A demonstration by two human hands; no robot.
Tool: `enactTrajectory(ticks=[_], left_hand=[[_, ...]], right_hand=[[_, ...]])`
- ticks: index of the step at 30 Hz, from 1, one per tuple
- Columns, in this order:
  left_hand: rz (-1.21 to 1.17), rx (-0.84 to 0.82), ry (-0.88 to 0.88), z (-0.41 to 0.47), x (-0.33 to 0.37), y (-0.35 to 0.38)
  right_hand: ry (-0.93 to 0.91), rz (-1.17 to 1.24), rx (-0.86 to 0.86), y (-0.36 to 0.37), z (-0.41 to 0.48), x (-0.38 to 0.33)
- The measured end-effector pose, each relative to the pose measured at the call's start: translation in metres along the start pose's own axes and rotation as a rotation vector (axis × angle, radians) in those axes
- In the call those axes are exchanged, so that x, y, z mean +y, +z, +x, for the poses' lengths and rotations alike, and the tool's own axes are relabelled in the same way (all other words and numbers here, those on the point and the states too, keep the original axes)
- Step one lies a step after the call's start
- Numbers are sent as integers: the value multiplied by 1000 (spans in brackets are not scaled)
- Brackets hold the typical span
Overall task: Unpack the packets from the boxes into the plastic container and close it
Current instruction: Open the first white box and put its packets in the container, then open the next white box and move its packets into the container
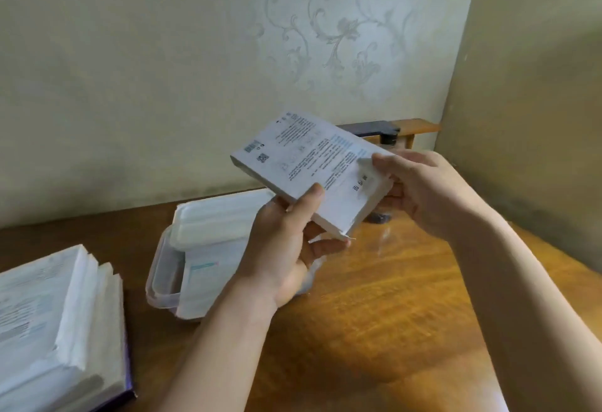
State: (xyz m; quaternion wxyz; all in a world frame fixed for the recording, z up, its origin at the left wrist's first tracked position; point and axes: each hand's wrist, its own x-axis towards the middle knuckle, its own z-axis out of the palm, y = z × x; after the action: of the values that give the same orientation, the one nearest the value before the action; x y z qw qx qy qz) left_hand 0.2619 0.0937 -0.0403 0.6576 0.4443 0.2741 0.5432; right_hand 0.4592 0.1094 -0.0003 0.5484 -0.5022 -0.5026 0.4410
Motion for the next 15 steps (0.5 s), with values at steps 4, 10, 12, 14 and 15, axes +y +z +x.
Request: enactTrajectory(ticks=[4, 10, 12, 14, 15], left_hand=[[81, -59, -121, 6, -44, 48], [440, 65, -288, 2, -109, 96], [514, 100, -323, 2, -122, 100], [580, 110, -345, 1, -129, 101], [615, 99, -349, 0, -132, 100]], right_hand=[[116, -42, 199, -73, -35, 26], [402, -104, 415, -150, -76, 79], [443, -122, 435, -161, -81, 88], [449, -218, 477, -168, -79, 96], [438, -316, 498, -170, -77, 99]])
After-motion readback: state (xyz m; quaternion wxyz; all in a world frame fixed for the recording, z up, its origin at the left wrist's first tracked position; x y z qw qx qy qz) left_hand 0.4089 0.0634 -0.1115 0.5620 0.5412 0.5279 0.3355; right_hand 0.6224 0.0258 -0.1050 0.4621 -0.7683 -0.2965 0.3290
